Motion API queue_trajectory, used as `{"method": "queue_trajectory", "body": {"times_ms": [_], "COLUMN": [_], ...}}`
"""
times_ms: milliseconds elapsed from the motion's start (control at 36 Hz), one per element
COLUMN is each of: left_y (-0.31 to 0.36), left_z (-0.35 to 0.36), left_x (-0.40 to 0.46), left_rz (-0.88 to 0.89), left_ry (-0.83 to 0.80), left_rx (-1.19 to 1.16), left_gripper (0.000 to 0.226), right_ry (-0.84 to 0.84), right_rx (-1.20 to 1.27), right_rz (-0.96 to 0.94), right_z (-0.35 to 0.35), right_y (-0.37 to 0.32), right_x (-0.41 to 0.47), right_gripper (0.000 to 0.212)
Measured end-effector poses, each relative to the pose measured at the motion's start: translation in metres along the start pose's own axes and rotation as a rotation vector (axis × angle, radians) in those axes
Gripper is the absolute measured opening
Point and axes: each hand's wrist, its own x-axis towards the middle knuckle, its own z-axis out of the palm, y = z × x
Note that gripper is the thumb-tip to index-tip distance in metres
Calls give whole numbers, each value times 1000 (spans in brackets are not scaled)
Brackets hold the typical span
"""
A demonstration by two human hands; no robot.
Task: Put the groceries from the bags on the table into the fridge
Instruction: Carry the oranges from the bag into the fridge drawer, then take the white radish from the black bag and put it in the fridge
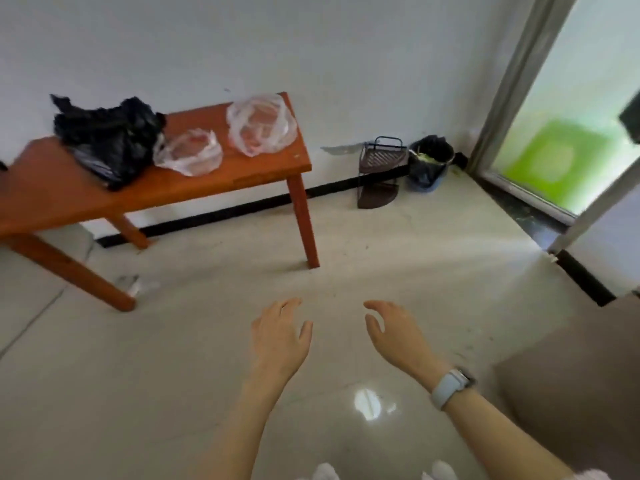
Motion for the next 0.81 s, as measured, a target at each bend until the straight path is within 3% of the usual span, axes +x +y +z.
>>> {"method": "queue_trajectory", "body": {"times_ms": [111, 333, 806], "left_y": [-78, -174, -310], "left_z": [-37, -78, -203], "left_x": [10, 71, 380], "left_rz": [-181, -360, -351], "left_ry": [17, 71, 237], "left_rx": [-9, -94, -156], "left_gripper": [45, 43, 42], "right_ry": [-109, -238, -247], "right_rx": [25, 57, 57], "right_rz": [-122, -271, -442], "right_z": [42, 90, 131], "right_y": [-68, -165, -354], "right_x": [37, 140, 477], "right_gripper": [37, 36, 33]}}
